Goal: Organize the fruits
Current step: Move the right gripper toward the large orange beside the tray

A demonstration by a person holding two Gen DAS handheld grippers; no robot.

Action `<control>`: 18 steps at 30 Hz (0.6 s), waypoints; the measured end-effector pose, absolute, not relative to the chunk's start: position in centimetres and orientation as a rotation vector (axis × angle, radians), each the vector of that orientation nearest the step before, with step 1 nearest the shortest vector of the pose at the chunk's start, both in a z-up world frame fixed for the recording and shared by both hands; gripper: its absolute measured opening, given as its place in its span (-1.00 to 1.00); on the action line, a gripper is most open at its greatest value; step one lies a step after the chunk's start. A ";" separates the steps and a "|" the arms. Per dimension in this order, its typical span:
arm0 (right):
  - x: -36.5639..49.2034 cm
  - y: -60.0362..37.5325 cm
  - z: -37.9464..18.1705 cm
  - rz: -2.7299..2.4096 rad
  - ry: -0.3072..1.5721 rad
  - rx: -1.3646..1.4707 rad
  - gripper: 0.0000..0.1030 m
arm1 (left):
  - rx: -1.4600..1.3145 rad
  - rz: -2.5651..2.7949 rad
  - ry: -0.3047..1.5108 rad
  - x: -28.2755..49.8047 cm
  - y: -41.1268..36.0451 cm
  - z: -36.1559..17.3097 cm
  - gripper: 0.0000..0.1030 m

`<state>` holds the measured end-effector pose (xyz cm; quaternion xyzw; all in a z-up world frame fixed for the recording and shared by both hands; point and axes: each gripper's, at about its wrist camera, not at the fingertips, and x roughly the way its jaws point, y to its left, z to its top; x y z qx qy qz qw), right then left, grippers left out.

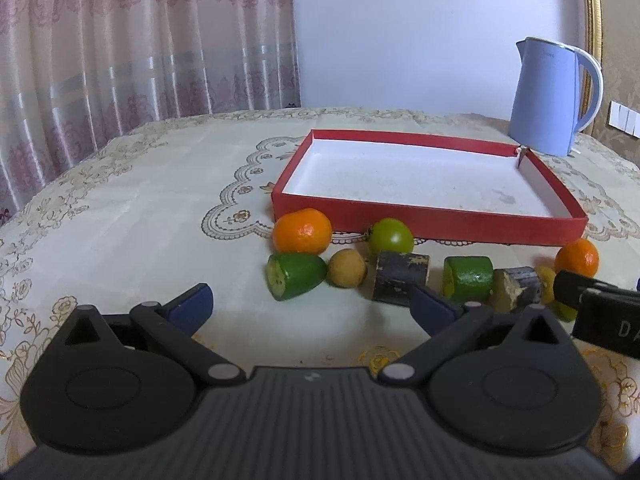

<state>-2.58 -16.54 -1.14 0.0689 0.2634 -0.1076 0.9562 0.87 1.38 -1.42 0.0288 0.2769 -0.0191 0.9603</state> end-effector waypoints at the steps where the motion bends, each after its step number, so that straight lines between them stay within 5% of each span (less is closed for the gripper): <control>1: -2.6 -16.5 -1.2 -0.218 0.534 0.141 1.00 | 0.058 -0.039 0.562 0.9 1.4 -1.4 1.00; 18: -2.6 -16.5 -1.3 -0.224 0.535 0.134 1.00 | 0.068 -0.041 0.570 1.0 1.4 -1.5 1.00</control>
